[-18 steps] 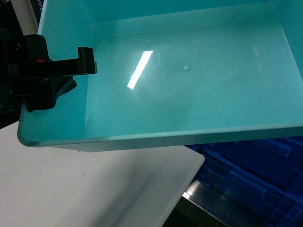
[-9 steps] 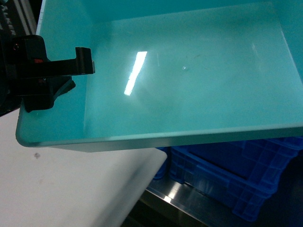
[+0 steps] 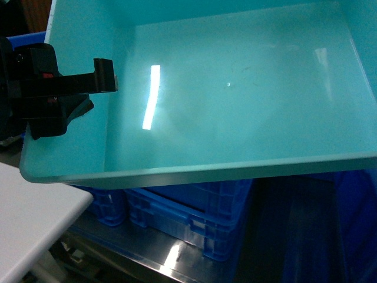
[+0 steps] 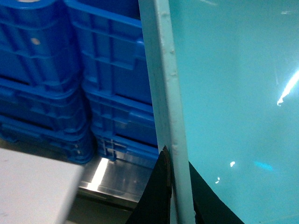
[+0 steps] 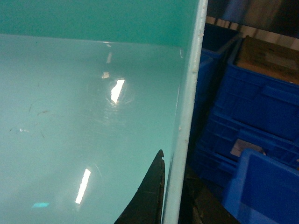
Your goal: Stack blue boxes stably on right
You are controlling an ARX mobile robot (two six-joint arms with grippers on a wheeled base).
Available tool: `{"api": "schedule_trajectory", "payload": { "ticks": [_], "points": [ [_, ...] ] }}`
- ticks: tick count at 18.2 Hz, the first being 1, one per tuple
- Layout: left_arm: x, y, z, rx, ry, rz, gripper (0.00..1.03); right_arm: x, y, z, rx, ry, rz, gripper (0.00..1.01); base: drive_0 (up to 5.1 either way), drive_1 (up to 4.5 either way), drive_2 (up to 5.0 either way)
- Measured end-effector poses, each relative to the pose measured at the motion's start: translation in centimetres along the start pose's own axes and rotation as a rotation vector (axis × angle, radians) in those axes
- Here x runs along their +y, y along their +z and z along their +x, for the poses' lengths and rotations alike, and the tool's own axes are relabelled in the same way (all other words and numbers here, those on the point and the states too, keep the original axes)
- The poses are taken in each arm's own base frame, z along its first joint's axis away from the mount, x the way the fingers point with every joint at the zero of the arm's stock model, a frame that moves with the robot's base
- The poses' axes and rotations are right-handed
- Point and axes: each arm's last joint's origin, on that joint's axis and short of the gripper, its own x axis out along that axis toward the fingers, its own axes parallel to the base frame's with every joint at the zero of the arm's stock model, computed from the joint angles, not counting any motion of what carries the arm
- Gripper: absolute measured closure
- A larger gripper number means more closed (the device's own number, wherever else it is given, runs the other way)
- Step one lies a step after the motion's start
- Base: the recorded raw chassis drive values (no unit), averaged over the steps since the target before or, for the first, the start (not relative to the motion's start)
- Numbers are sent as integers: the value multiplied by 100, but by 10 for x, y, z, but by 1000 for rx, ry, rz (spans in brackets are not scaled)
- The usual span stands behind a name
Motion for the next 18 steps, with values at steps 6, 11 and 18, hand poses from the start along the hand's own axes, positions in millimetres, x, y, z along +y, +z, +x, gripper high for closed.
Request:
{"api": "schedule_trajectory", "payload": {
  "ticks": [6, 11, 18],
  "points": [
    [0, 0, 0, 2, 0, 0, 101, 0, 0, 0, 0, 0, -1, 94, 293, -335, -335],
    [0, 0, 0, 0, 0, 0, 101, 0, 0, 0, 0, 0, -2, 94, 283, -344, -344],
    [-1, 0, 0, 0, -1, 1, 101, 0, 0, 0, 1, -2, -2, 94, 277, -351, -351]
  ]
}}
